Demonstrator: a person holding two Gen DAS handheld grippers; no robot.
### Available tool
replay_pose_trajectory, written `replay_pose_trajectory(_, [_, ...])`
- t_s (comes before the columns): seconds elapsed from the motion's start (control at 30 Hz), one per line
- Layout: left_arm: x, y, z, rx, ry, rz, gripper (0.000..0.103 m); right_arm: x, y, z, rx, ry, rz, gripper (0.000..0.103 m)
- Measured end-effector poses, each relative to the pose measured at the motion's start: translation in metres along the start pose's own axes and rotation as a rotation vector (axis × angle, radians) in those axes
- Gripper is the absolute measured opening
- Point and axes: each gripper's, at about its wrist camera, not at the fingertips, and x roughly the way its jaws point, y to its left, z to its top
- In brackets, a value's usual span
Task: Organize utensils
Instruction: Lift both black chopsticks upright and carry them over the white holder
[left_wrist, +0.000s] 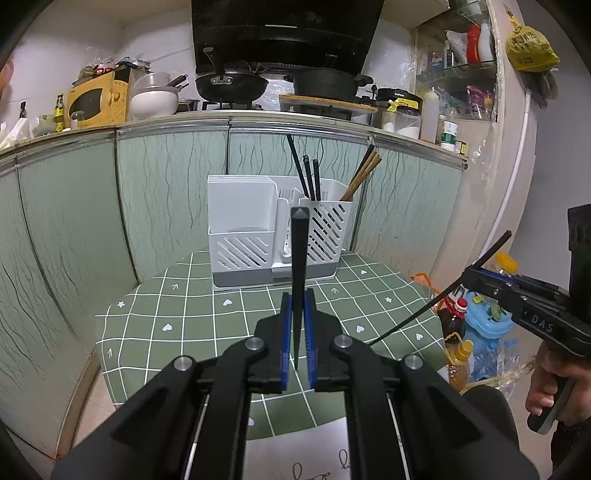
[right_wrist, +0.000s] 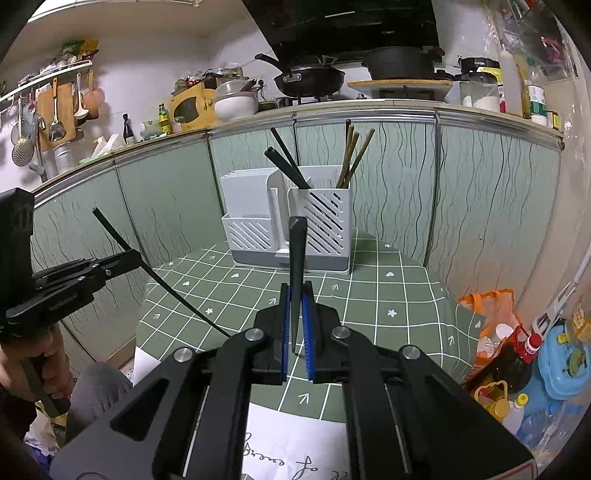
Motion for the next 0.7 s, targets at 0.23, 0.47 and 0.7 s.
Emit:
replay_pose_trajectory(0.23, [0.011, 0.001, 0.017, 0.003, 0.034, -0.034, 0.008, -0.005, -0.001, 0.019, -0.02, -0.019, -0.007, 0.006])
replay_pose_trajectory(0.47, [0.014, -0.006, 0.047, 0.02, -0.006, -0.054, 0.008, -0.004, -0.009, 0.043, -0.026, -0.029, -0.007, 0.006])
replay_pose_trajectory(0.7, [0.02, -0.024, 0.079, 0.063, -0.043, -0.079, 0.008, -0.002, -0.016, 0.072, -0.019, -0.037, 0.012, 0.006])
